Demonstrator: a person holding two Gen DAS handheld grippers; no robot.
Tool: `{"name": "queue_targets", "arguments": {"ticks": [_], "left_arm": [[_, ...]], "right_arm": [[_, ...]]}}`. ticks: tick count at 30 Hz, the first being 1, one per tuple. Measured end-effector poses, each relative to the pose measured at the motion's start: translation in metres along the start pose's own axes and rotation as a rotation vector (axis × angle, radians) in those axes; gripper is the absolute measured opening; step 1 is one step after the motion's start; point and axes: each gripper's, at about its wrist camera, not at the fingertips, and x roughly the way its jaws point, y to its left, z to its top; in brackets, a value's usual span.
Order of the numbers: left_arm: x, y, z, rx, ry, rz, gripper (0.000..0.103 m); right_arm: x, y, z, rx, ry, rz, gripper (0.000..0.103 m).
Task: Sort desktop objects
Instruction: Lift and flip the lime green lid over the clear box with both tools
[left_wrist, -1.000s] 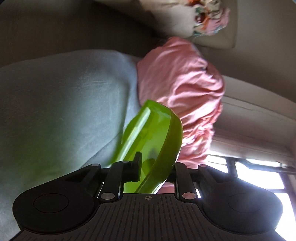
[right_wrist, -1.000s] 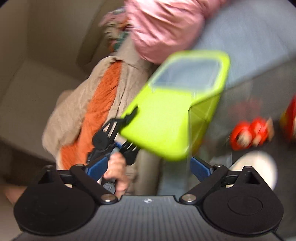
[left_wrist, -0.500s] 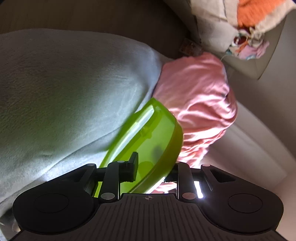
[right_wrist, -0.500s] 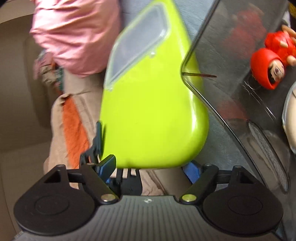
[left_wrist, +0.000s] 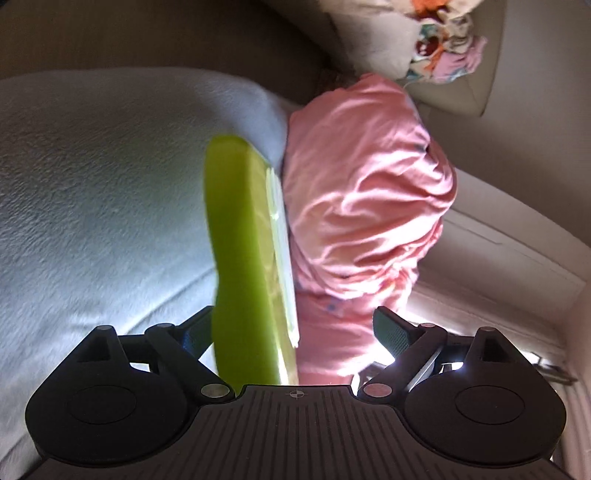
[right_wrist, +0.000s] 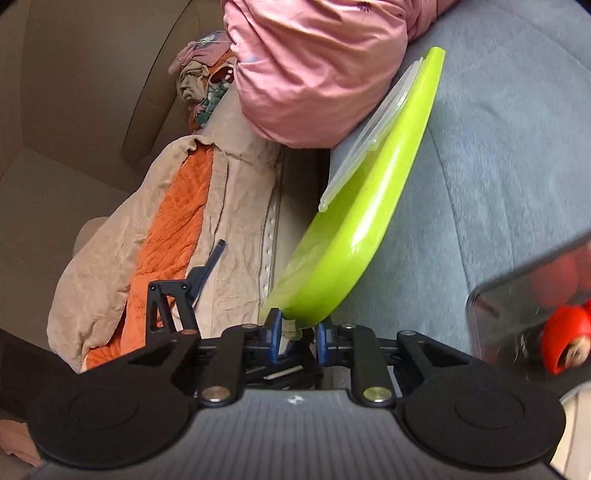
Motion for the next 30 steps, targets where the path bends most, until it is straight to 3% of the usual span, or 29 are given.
{"name": "queue_targets", "arguments": {"ticks": [2, 4, 5, 7, 8, 13, 16, 19, 23, 24, 28, 30], "left_arm": [[0.014, 0.005, -0.002, -0.027, 0.026, -0.045, 0.061], [0.032, 0.015, -0.002, -0.115, 0.089, -0.107, 0.041], [0.040, 0.019, -0.003, -0.149, 0.115, -0.131, 0.036], [0.052, 0.024, -0.005, -0.178, 0.150, -0.157, 0.030], [0.057, 0.025, -0.007, -0.178, 0.162, -0.163, 0.029], [0.079, 0.043, -0.015, -0.267, 0.236, -0.181, 0.029], [0.079, 0.049, -0.011, -0.262, 0.210, -0.130, 0.036], [0.079, 0.056, -0.006, -0.282, 0.189, -0.116, 0.038], [0.080, 0.062, -0.003, -0.329, 0.205, -0.154, 0.038], [0.080, 0.063, -0.003, -0.331, 0.209, -0.158, 0.039], [0.083, 0.070, 0.000, -0.375, 0.229, -0.179, 0.046], [0.085, 0.074, 0.002, -0.401, 0.243, -0.196, 0.047]], "right_arm": [[-0.004, -0.001, 0.012, -0.015, -0.007, -0.009, 0.022], [-0.011, -0.004, 0.024, -0.044, -0.011, -0.035, 0.033], [-0.014, -0.005, 0.031, -0.060, -0.012, -0.056, 0.036], [-0.023, -0.011, 0.047, -0.085, 0.018, -0.114, 0.059], [-0.029, -0.015, 0.056, -0.097, 0.041, -0.132, 0.063], [-0.056, -0.045, 0.114, -0.119, 0.034, -0.275, 0.067], [-0.060, -0.067, 0.143, -0.148, 0.039, -0.316, 0.074], [-0.044, -0.082, 0.167, -0.166, 0.166, -0.290, 0.079], [-0.012, -0.112, 0.199, -0.183, 0.147, -0.341, 0.084], [-0.005, -0.124, 0.205, -0.124, 0.157, -0.333, 0.083], [0.035, -0.163, 0.209, 0.117, 0.333, -0.188, 0.083], [0.050, -0.169, 0.206, 0.119, 0.341, -0.166, 0.083]]}}
